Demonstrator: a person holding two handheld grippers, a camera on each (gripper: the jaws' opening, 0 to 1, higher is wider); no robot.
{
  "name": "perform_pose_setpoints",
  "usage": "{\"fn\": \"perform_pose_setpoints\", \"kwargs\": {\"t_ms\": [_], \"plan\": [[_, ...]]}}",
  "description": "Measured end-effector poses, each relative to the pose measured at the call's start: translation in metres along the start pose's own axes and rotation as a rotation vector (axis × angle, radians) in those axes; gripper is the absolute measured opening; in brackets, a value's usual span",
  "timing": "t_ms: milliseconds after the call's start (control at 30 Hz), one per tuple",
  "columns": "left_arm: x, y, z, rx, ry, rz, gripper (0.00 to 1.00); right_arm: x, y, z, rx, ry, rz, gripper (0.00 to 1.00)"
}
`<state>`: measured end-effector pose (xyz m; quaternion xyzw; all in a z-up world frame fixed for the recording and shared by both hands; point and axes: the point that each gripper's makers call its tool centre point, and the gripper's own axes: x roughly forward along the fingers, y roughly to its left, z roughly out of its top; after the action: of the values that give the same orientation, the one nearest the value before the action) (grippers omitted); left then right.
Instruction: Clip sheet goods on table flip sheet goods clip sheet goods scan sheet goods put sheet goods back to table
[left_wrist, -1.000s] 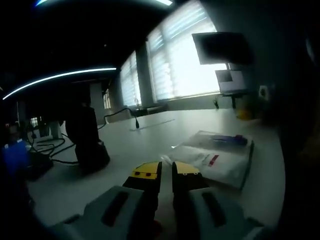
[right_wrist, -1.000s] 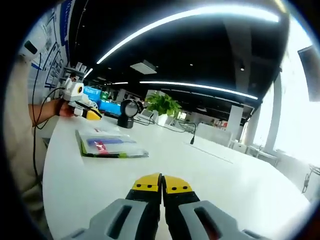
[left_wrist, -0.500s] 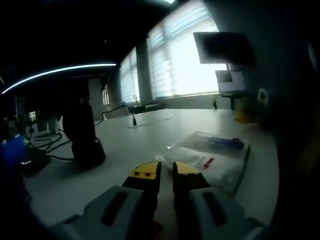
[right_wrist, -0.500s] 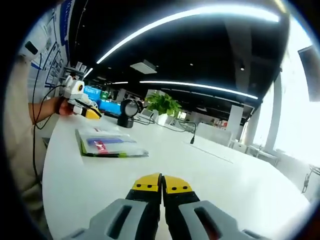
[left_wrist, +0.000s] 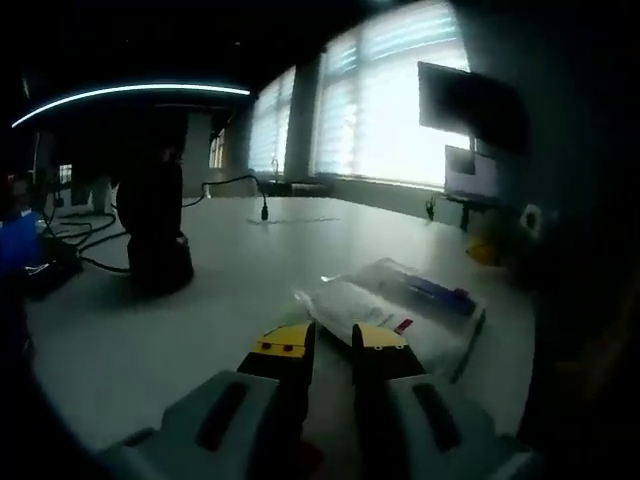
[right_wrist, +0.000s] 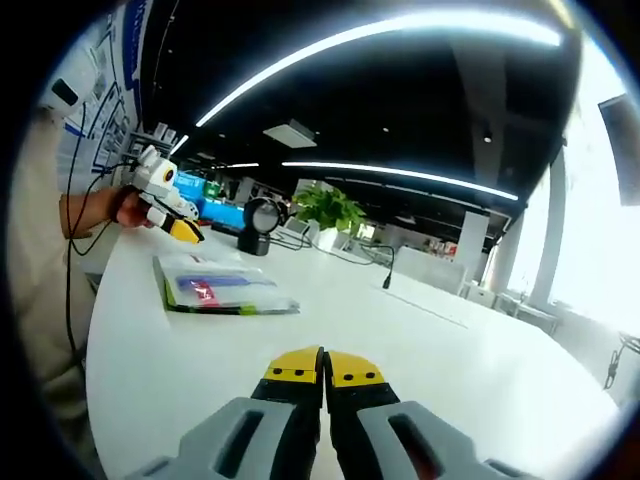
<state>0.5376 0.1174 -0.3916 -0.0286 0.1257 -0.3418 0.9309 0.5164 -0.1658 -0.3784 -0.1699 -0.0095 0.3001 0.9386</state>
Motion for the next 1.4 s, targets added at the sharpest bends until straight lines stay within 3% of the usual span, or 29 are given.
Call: {"fn": "perform_pose_setpoints", "kwargs": {"t_ms": [200, 400, 533, 600, 700, 767, 900, 1033, 1400], "plan": [[0.000, -0.005, 0.001, -0.136, 0.016, -0.052, 0.11, 0.000, 0.000, 0.000, -0.003, 0.002, -0.001, 0.00], [0.001, 0.000, -0.001, -0.116, 0.048, -0.031, 0.13, 0.000, 0.000, 0.000, -0.004, 0.000, 0.001, 0.00], [0.001, 0.000, -0.004, -0.193, 0.064, -0.042, 0.15, 0.000, 0.001, 0.001, -0.007, -0.001, 0.003, 0.00], [0.001, -0.002, -0.003, -0.218, 0.060, -0.050, 0.15, 0.000, 0.002, 0.001, -0.009, -0.001, 0.004, 0.00], [0.001, -0.006, -0.001, -0.189, 0.049, -0.055, 0.14, 0.000, 0.002, 0.001, -0.009, -0.002, 0.004, 0.00], [0.001, -0.002, 0.001, -0.202, 0.028, -0.026, 0.14, 0.000, 0.002, 0.001, -0.007, -0.003, 0.005, 0.00], [0.004, -0.003, -0.007, -0.204, 0.068, -0.031, 0.24, 0.001, 0.002, 0.001, -0.007, -0.003, 0.006, 0.00], [0.005, -0.009, -0.008, -0.271, 0.079, -0.052, 0.22, 0.001, 0.001, 0.000, -0.007, -0.002, 0.005, 0.00], [0.008, -0.009, -0.013, -0.330, 0.103, -0.056, 0.22, 0.001, 0.000, -0.002, -0.011, 0.002, 0.007, 0.00]]}}
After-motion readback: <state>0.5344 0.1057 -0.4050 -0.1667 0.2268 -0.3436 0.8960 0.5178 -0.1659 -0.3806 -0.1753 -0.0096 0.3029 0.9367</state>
